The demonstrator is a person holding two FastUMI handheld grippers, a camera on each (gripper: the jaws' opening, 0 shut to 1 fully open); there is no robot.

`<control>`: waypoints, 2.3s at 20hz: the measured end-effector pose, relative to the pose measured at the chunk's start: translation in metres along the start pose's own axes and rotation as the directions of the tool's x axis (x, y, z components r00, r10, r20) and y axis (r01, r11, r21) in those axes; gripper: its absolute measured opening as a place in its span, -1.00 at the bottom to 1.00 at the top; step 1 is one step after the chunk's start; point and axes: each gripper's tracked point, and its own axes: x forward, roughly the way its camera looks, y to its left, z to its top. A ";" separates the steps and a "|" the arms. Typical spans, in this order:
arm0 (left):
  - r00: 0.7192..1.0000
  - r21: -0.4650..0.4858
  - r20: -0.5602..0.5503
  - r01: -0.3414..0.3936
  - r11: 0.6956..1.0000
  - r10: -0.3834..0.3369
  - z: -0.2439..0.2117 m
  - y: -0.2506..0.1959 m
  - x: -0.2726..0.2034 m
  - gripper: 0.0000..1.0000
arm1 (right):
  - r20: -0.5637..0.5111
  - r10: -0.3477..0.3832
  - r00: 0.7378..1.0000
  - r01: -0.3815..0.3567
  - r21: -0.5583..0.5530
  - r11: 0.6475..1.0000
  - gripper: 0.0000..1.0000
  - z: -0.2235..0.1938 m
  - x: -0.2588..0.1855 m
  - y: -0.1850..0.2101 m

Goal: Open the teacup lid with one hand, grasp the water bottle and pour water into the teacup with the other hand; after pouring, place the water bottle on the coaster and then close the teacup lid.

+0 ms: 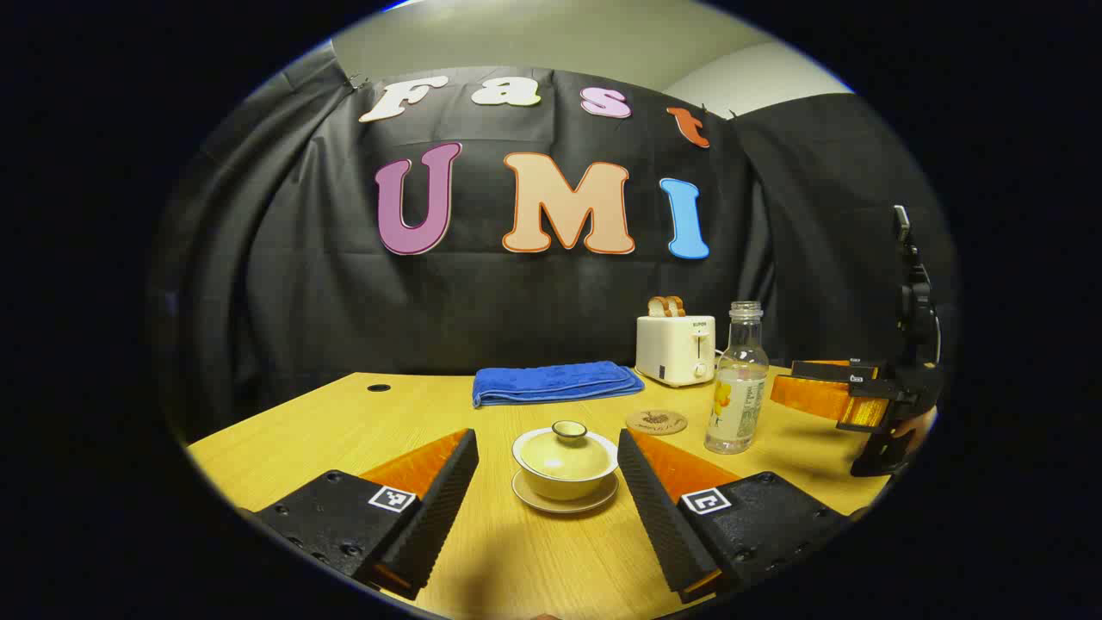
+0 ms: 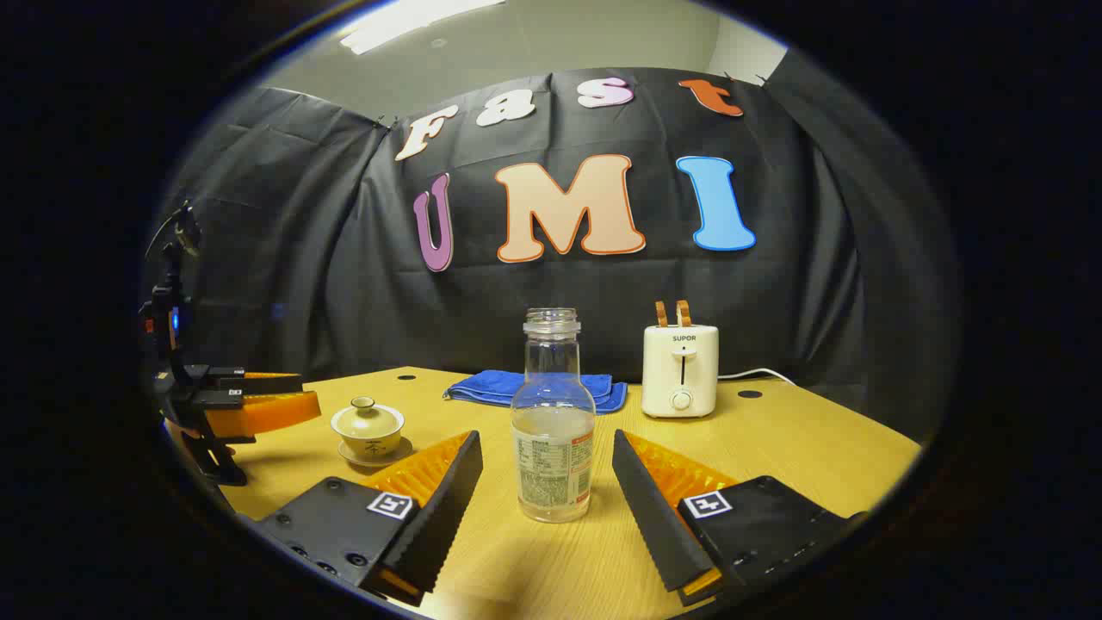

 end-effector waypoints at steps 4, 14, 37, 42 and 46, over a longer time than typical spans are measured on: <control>1.000 0.000 0.001 0.007 1.000 -0.007 0.002 -0.003 0.005 0.91 | -0.001 0.005 1.000 -0.005 0.001 1.000 0.90 0.001 -0.001 0.000; 1.000 0.000 0.002 0.030 1.000 -0.030 0.000 -0.005 0.007 0.90 | -0.001 0.024 1.000 -0.024 0.002 1.000 0.94 0.002 -0.001 0.002; 0.994 -0.003 -0.092 0.057 0.998 -0.057 -0.016 -0.010 0.039 0.91 | -0.002 0.024 1.000 -0.024 0.004 1.000 0.90 0.002 -0.004 0.004; 0.990 0.006 -0.128 0.062 0.998 -0.061 -0.022 -0.011 0.051 0.89 | -0.002 0.023 1.000 -0.023 0.004 1.000 0.90 0.003 -0.004 0.004; 0.991 0.011 -0.123 0.059 0.998 -0.057 -0.021 -0.011 0.057 0.82 | -0.003 0.023 1.000 -0.023 0.004 1.000 0.90 0.003 -0.004 0.003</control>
